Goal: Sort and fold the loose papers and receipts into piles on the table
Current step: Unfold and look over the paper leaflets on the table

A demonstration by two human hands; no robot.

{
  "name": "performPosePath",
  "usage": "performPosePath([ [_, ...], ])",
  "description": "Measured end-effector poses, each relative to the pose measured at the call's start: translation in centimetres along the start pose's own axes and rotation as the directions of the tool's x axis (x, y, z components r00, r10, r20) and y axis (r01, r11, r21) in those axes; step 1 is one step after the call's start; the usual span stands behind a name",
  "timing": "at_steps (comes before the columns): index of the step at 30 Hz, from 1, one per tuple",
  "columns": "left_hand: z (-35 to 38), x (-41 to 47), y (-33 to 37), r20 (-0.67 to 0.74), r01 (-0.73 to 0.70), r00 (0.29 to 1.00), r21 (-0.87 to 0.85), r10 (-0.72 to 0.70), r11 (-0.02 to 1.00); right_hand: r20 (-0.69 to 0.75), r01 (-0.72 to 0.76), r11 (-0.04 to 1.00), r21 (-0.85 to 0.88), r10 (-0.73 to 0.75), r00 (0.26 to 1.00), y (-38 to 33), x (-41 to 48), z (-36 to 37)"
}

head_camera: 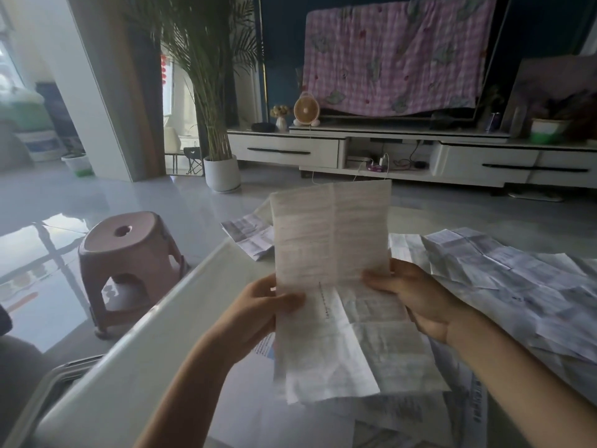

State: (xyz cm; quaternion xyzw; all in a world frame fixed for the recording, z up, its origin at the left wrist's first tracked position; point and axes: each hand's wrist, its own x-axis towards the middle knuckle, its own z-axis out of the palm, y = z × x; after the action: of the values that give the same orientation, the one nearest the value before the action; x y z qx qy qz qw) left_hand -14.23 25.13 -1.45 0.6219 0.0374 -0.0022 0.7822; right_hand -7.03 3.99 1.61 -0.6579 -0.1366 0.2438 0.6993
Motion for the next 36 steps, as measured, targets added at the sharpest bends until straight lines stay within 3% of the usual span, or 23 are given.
performPosePath([
  [4,0.6,-0.2,-0.5,-0.117,0.008,0.993,0.088,0.002,0.996,-0.01,-0.017,0.995,0.1,0.018,1.0,0.6,0.3,-0.5],
  [7,1.0,-0.3,-0.3,-0.103,-0.001,0.995,0.12,0.014,0.993,0.0,-0.024,0.991,0.13,0.024,1.0,0.9,0.1,-0.7],
  [12,1.2,-0.8,0.4,-0.044,-0.045,0.998,0.031,0.046,0.999,-0.022,0.035,0.999,-0.02,-0.035,0.999,1.4,-0.3,-1.4],
  [17,1.0,-0.3,0.7,-0.017,0.109,0.993,-0.24,-0.117,0.965,-0.08,0.153,0.978,-0.141,-0.166,0.983,1.4,-0.2,-1.2],
  [20,1.1,-0.8,0.2,0.107,0.166,0.983,-0.148,-0.151,0.975,-0.112,0.217,0.957,-0.191,-0.241,0.964,1.2,-0.5,-1.0],
  [23,1.2,-0.7,-0.3,0.028,0.093,0.995,-0.002,-0.093,0.996,-0.032,0.152,0.94,-0.307,-0.17,0.985,0.5,-0.9,-1.4],
  [25,1.0,-0.7,-0.3,0.011,0.056,0.998,0.007,-0.056,0.998,0.024,0.124,0.942,-0.311,-0.123,0.992,-1.2,-1.4,-1.9],
  [28,1.0,-0.7,0.1,0.064,0.019,0.998,0.029,-0.02,0.999,0.032,0.166,0.941,-0.296,-0.164,0.986,-3.5,-1.4,-1.8],
  [30,1.6,-1.0,0.4,0.093,0.024,0.995,0.093,-0.033,0.995,0.143,0.161,0.828,-0.537,-0.099,0.985,-4.1,-1.3,-0.7],
  [32,2.1,-1.2,0.6,0.111,0.02,0.993,0.161,-0.039,0.987,0.229,0.106,0.676,-0.729,0.095,0.969,-3.7,-0.9,0.5],
  [34,2.5,-1.5,0.8,0.095,0.012,0.995,0.182,-0.03,0.983,0.253,0.042,0.705,-0.708,0.197,0.947,-3.1,-0.7,1.1],
  [36,2.3,-1.3,0.9,0.043,0.039,0.998,0.085,-0.043,0.996,0.232,0.055,0.795,-0.604,0.109,0.967,-2.5,-0.6,0.7],
])
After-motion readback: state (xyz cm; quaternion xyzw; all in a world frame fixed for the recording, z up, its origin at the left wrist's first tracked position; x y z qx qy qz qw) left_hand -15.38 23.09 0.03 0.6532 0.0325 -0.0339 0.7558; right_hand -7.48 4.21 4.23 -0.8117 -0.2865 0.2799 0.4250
